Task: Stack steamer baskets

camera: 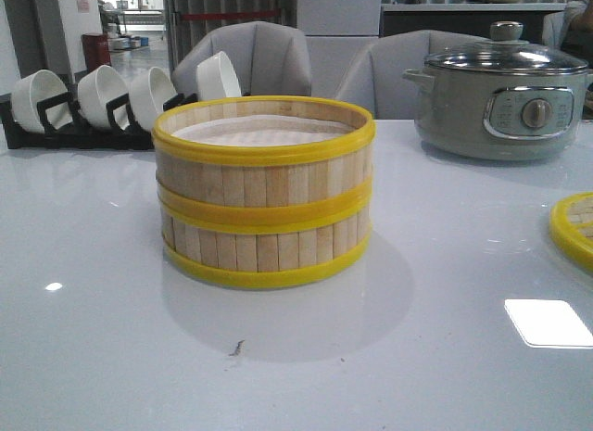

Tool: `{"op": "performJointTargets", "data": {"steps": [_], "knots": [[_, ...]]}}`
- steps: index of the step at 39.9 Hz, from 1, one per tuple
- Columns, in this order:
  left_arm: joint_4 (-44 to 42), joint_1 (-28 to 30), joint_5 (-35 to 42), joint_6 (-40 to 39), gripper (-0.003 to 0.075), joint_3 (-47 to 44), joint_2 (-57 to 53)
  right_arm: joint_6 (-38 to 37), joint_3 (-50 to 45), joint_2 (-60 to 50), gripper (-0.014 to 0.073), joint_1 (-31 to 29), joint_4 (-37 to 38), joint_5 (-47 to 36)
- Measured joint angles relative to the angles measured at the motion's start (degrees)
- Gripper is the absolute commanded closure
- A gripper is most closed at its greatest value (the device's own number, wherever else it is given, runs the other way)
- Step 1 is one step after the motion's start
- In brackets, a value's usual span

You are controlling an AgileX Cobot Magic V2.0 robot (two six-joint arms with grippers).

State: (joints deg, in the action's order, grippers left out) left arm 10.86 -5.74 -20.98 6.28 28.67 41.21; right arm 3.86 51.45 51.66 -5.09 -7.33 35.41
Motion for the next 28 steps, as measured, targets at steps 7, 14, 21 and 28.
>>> {"op": "performJointTargets", "data": {"steps": [7, 14, 21, 28], "knots": [[0.00, 0.00, 0.95, 0.00, 0.0636, -0.69, -0.28, 0.00, 0.00, 0.00, 0.0169, 0.00, 0.00, 0.13], [0.00, 0.00, 1.45, 0.00, 0.0636, -0.83, 0.65, 0.00, 0.00, 0.00, 0.0169, 0.00, -0.11, 0.13], [0.00, 0.00, 1.69, 0.00, 0.0636, -0.89, 0.88, 0.00, 0.00, 0.00, 0.0169, 0.00, -0.67, 0.17], [0.00, 0.00, 1.93, 0.00, 0.0636, -0.89, 0.88, 0.00, 0.00, 0.00, 0.0169, 0.00, -0.78, 0.26]]}}
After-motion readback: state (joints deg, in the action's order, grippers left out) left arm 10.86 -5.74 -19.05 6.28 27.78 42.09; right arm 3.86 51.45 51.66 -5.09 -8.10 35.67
